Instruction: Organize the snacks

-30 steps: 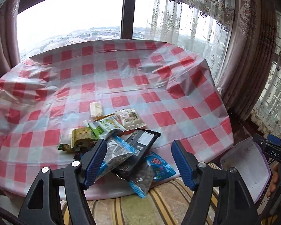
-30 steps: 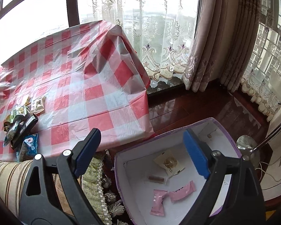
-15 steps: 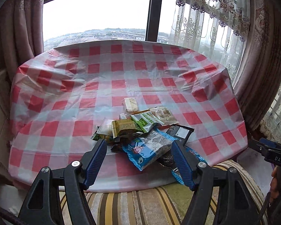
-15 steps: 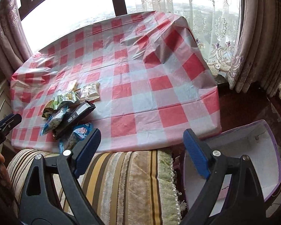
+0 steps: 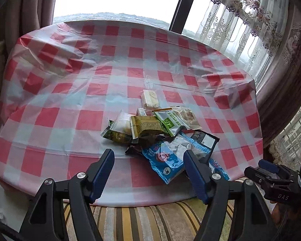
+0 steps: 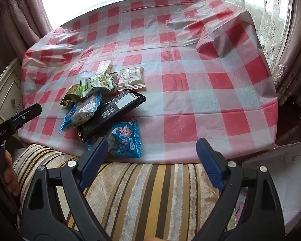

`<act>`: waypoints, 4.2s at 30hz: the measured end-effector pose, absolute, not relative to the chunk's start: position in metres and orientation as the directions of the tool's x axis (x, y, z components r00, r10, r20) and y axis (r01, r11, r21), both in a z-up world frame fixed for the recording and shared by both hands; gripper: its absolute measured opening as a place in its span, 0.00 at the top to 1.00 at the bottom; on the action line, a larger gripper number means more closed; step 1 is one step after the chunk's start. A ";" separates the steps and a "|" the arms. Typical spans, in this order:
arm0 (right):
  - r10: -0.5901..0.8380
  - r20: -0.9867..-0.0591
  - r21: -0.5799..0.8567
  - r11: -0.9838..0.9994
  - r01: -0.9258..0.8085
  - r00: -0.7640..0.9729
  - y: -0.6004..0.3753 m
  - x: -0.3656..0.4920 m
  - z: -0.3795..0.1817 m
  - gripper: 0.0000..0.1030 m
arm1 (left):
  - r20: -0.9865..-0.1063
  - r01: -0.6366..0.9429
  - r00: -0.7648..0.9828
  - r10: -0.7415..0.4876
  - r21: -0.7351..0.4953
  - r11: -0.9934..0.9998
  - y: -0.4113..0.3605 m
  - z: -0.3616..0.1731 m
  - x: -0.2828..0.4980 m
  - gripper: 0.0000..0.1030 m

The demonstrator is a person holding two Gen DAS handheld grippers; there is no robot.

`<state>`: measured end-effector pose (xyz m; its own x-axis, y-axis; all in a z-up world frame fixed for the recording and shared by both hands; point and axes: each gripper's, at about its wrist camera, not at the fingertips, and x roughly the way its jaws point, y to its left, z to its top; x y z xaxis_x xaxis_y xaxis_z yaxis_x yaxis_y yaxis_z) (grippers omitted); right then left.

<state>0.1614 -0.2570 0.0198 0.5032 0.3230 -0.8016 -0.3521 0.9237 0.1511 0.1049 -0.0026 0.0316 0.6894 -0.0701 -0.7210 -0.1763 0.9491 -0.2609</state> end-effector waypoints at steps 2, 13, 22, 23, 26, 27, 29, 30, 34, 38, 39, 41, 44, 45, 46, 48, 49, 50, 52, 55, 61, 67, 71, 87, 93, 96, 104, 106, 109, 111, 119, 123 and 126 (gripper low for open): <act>0.317 -0.805 0.143 0.924 -0.355 0.502 -0.250 0.164 0.018 0.12 | -0.724 -0.175 0.681 -0.111 -0.308 0.935 0.002 0.027 0.112 0.31; 0.317 -0.827 0.142 0.917 -0.373 0.465 -0.225 0.186 0.010 0.12 | -0.753 -0.218 0.615 -0.233 -0.447 0.867 0.022 -0.003 0.156 0.34; 0.324 -0.843 0.159 0.913 -0.375 0.430 -0.217 0.202 0.001 0.12 | -0.739 -0.315 0.585 -0.334 -0.586 0.746 0.042 -0.031 0.181 0.38; 0.326 -0.844 0.165 0.913 -0.372 0.426 -0.217 0.205 0.000 0.12 | -0.733 -0.324 0.588 -0.342 -0.600 0.732 0.044 -0.033 0.183 0.38; 0.334 -0.849 0.184 0.913 -0.364 0.408 -0.215 0.213 -0.005 0.12 | -0.715 -0.338 0.595 -0.368 -0.637 0.693 0.049 -0.037 0.189 0.38; 0.339 -0.851 0.194 0.913 -0.360 0.400 -0.214 0.215 -0.007 0.12 | -0.709 -0.338 0.597 -0.375 -0.646 0.684 0.050 -0.038 0.190 0.38; 0.345 -0.854 0.211 0.914 -0.347 0.389 -0.214 0.221 -0.010 0.13 | -0.705 -0.343 0.600 -0.378 -0.653 0.675 0.051 -0.039 0.195 0.43; 0.346 -0.855 0.217 0.915 -0.341 0.385 -0.214 0.224 -0.011 0.14 | -0.704 -0.346 0.599 -0.381 -0.657 0.670 0.052 -0.040 0.196 0.47; 0.369 -0.859 0.255 0.909 -0.328 0.354 -0.210 0.235 -0.017 0.16 | -0.681 -0.331 0.601 -0.418 -0.688 0.646 0.054 -0.046 0.201 0.62; 0.406 -0.862 0.325 0.902 -0.283 0.304 -0.209 0.247 -0.028 0.25 | -0.659 -0.315 0.614 -0.434 -0.709 0.631 0.055 -0.046 0.201 0.68; 0.417 -0.861 0.344 0.899 -0.271 0.290 -0.209 0.250 -0.030 0.26 | -0.652 -0.311 0.618 -0.438 -0.716 0.625 0.056 -0.045 0.200 0.68; 0.444 -0.855 0.382 0.888 -0.254 0.267 -0.207 0.254 -0.035 0.31 | -0.640 -0.303 0.626 -0.445 -0.726 0.618 0.058 -0.045 0.198 0.72; 0.479 -0.843 0.424 0.872 -0.246 0.245 -0.202 0.258 -0.038 0.34 | -0.629 -0.295 0.634 -0.451 -0.735 0.610 0.059 -0.046 0.194 0.74; 0.492 -0.838 0.440 0.865 -0.241 0.237 -0.201 0.260 -0.040 0.36 | -0.625 -0.294 0.636 -0.452 -0.738 0.607 0.060 -0.046 0.194 0.75; 0.509 -0.830 0.462 0.856 -0.231 0.227 -0.200 0.261 -0.042 0.38 | -0.623 -0.293 0.638 -0.454 -0.741 0.605 0.060 -0.046 0.193 0.76; 0.540 -0.814 0.500 0.839 -0.212 0.215 -0.201 0.264 -0.044 0.44 | -0.612 -0.284 0.644 -0.459 -0.748 0.599 0.061 -0.045 0.192 0.79; 0.544 -0.811 0.506 0.837 -0.208 0.216 -0.200 0.264 -0.045 0.45 | -0.607 -0.279 0.647 -0.462 -0.752 0.598 0.061 -0.045 0.191 0.81; 0.547 -0.808 0.509 0.835 -0.208 0.218 -0.199 0.265 -0.045 0.47 | -0.604 -0.275 0.649 -0.462 -0.753 0.598 0.061 -0.045 0.190 0.83; 0.559 -0.797 0.521 0.828 -0.207 0.228 -0.200 0.265 -0.044 0.53 | -0.602 -0.271 0.651 -0.462 -0.753 0.600 0.060 -0.044 0.189 0.84; 0.570 -0.782 0.529 0.821 -0.217 0.252 -0.201 0.265 -0.038 0.60 | -0.598 -0.265 0.656 -0.460 -0.754 0.601 0.060 -0.043 0.188 0.85; 0.596 -0.752 0.548 0.803 -0.236 0.281 -0.203 0.263 -0.030 0.71 | -0.591 -0.270 0.671 -0.448 -0.757 0.595 0.062 -0.040 0.181 0.85; 0.629 -0.725 0.584 0.778 -0.232 0.282 -0.211 0.261 -0.024 0.76 | -0.579 -0.278 0.697 -0.423 -0.761 0.586 0.069 -0.035 0.167 0.85; 0.636 -0.712 0.593 0.771 -0.232 0.296 -0.217 0.259 -0.017 0.78 | -0.581 -0.279 0.702 -0.412 -0.757 0.591 0.069 -0.032 0.161 0.85; 0.620 -0.665 0.564 0.782 -0.265 0.416 -0.244 0.249 0.021 0.83 | -0.581 -0.247 0.724 -0.372 -0.723 0.645 0.054 -0.008 0.149 0.85; 0.602 -0.641 0.550 0.793 -0.263 0.475 -0.263 0.243 0.040 0.83 | -0.569 -0.213 0.727 -0.386 -0.720 0.661 0.039 0.003 0.148 0.85; 0.599 -0.625 0.554 0.792 -0.257 0.501 -0.276 0.240 0.048 0.83 | -0.563 -0.198 0.730 -0.387 -0.717 0.669 0.033 0.008 0.148 0.85; 0.554 -0.590 0.527 0.815 -0.240 0.587 -0.309 0.231 0.074 0.83 | -0.549 -0.161 0.732 -0.403 -0.714 0.681 0.018 0.021 0.149 0.85; 0.521 -0.594 0.494 0.838 -0.232 0.613 -0.317 0.226 0.079 0.83 | -0.548 -0.150 0.728 -0.413 -0.715 0.683 0.011 0.023 0.150 0.85; 0.471 -0.607 0.455 0.866 -0.206 0.641 -0.334 0.218 0.081 0.83 | -0.546 -0.127 0.715 -0.436 -0.715 0.687 -0.002 0.025 0.153 0.85; 0.443 -0.616 0.439 0.880 -0.182 0.652 -0.349 0.213 0.079 0.83 | -0.548 -0.110 0.701 -0.457 -0.715 0.690 -0.015 0.025 0.155 0.85; 0.337 -0.658 0.399 0.914 -0.068 0.674 -0.411 0.188 0.064 0.83 | -0.556 -0.012 0.604 -0.572 -0.723 0.690 -0.085 0.024 0.169 0.85; 0.292 -0.677 0.378 0.926 -0.022 0.676 -0.436 0.175 0.055 0.83 | -0.571 0.053 0.524 -0.632 -0.718 0.694 -0.132 0.024 0.175 0.85; 0.255 -0.696 0.357 0.934 0.015 0.671 -0.453 0.167 0.045 0.83 | -0.590 0.114 0.449 -0.671 -0.707 0.698 -0.175 0.021 0.177 0.85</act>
<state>0.1673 -0.4527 0.0448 0.6714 0.2553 -0.6957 0.0147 0.9340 0.3569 0.1773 -0.1755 0.0215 0.4485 -0.6712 -0.5901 0.1138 0.6978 -0.7072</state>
